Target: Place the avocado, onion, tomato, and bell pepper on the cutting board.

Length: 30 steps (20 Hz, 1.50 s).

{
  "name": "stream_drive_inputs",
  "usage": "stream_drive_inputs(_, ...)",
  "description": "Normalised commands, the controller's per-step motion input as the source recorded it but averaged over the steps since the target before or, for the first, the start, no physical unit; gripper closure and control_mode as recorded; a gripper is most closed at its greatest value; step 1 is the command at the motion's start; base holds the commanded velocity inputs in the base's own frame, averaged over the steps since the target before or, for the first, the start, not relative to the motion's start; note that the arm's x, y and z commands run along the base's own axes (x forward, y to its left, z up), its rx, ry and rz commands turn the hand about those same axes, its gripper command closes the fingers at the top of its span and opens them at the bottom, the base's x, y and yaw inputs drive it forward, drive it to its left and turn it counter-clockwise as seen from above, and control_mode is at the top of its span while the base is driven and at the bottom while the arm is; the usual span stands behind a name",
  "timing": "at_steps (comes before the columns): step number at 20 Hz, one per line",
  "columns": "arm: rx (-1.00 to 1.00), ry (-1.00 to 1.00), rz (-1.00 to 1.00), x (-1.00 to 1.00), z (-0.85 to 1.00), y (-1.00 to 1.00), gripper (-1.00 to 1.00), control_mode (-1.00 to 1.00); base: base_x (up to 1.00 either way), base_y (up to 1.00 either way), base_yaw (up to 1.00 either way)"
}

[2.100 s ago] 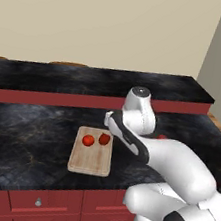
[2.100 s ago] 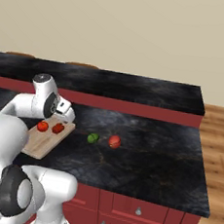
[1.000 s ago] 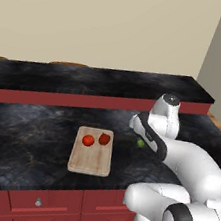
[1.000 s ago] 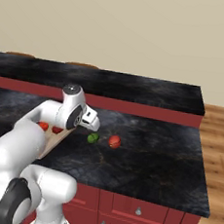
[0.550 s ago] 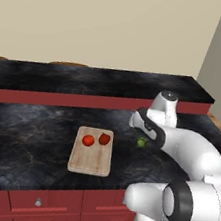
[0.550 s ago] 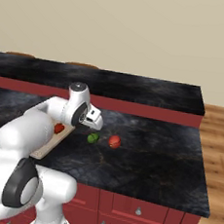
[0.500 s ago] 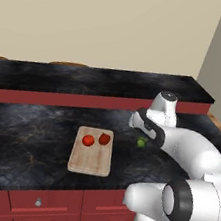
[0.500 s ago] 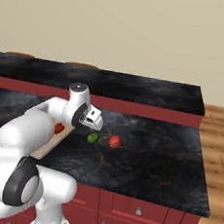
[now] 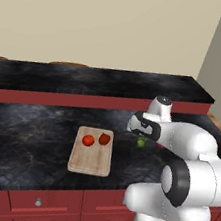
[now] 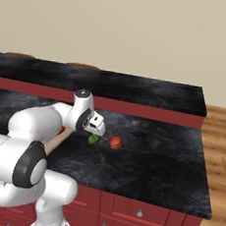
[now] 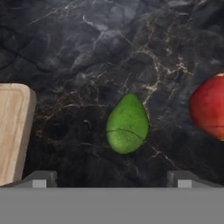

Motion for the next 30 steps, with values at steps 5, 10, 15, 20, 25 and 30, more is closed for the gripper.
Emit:
stream_drive_inputs(5, 0.0, 0.05, 0.0, 0.21, -0.25, -0.15, -1.0, -1.0, 0.0, 0.0, 0.0)
stream_drive_inputs(10, 0.0, 0.04, 0.0, 0.22, -0.23, -0.06, -1.0, -1.0, 0.0, 0.0, 0.0)
stream_drive_inputs(15, 0.0, 0.03, 0.0, 0.18, -0.22, 0.0, -1.0, -1.0, 0.0, 0.0, 0.0)
stream_drive_inputs(20, 0.0, 0.05, 0.0, 0.18, -0.27, 0.0, -1.0, -1.0, 0.0, 0.0, 0.0)
stream_drive_inputs(25, 0.0, 0.06, 0.0, 0.17, -0.3, -0.01, -1.0, -1.0, 0.0, 0.0, 0.0)
stream_drive_inputs(30, 0.0, 0.07, 0.0, 0.12, -0.31, -0.01, 1.0, -1.0, 0.0, 0.0, 0.0)
